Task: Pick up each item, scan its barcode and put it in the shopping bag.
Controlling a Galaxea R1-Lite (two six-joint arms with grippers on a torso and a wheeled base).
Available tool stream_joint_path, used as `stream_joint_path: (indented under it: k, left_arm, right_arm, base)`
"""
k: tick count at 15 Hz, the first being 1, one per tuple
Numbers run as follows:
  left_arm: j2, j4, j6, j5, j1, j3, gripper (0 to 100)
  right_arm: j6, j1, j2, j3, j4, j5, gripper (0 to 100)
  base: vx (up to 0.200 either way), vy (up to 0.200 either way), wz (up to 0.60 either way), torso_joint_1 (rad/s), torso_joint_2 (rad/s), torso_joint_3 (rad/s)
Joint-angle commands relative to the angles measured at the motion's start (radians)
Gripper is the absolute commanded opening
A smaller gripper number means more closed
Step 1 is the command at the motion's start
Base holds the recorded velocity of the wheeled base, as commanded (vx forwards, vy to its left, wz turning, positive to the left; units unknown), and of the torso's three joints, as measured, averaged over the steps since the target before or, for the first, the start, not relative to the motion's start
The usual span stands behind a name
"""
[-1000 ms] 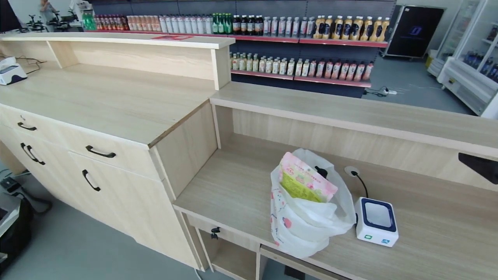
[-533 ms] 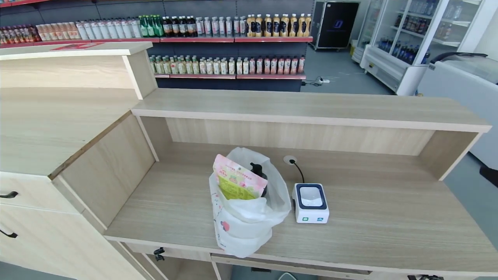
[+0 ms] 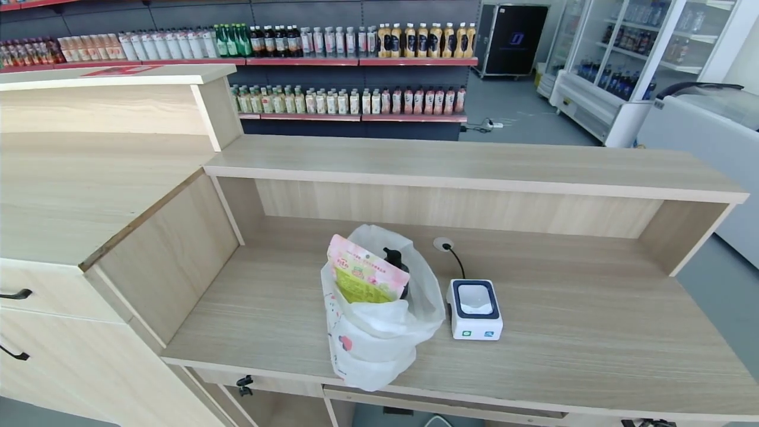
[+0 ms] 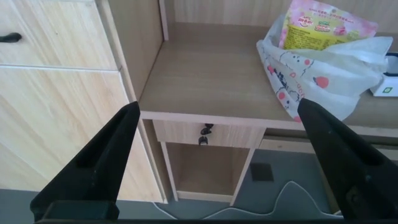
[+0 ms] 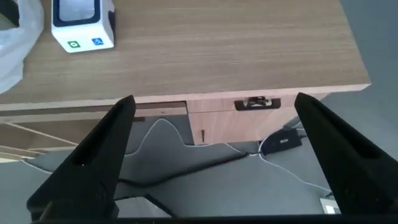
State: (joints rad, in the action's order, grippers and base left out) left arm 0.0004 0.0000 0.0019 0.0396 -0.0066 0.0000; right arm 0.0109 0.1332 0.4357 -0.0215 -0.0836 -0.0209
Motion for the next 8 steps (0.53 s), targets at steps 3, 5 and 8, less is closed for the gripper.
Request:
stream_joint_path:
  k: [3,5,8]
  left_arm:
    - [0.001,0.0,0.0,0.0,0.0,0.0,100]
    - [0.001,0.0,0.0,0.0,0.0,0.0,100]
    - [0.001,0.0,0.0,0.0,0.0,0.0,100]
  right_arm:
    - [-0.042,-0.092,-0.364,0.02,0.091,-0.011,100]
    - [-0.038,-0.093,-0.364,0.021,0.091,-0.011,100]
    - [-0.037,-0.093,-0.364,0.02,0.091,-0.011,100]
  base:
    - [0.0,0.0,0.0,0.0,0.0,0.0]
    - [0.0,0.0,0.0,0.0,0.0,0.0]
    - [0.0,0.0,0.0,0.0,0.0,0.0]
